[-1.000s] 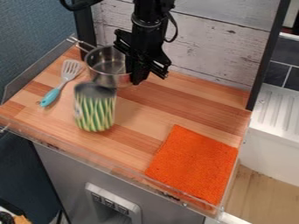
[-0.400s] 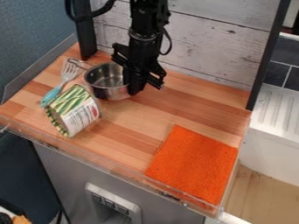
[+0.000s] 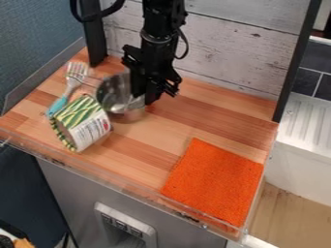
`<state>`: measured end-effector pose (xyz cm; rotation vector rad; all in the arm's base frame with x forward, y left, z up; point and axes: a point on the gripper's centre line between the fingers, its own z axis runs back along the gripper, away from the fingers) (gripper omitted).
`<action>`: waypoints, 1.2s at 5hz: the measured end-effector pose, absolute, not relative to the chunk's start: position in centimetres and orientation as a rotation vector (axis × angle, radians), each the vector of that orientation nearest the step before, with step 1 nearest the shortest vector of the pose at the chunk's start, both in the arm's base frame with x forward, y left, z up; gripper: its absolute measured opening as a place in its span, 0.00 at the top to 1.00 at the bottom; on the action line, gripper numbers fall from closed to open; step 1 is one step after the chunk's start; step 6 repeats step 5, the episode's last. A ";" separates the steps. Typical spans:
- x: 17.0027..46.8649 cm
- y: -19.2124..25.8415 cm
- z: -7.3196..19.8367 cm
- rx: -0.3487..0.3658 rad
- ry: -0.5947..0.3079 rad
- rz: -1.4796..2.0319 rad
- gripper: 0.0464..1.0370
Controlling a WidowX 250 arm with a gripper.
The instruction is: Moving the saucepan from the orange cloth to the center of the table
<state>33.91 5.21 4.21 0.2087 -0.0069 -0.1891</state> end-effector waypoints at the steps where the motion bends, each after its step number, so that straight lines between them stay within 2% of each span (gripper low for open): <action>1: 33.7 5.1 4.8 0.207 -0.017 -0.211 0.19; 2: 33.5 4.9 6.6 0.194 -0.057 -0.219 0.02; 4: 32.6 5.2 9.0 0.077 -0.090 -0.202 0.03; 6: 32.7 5.3 9.6 0.080 -0.077 -0.202 0.04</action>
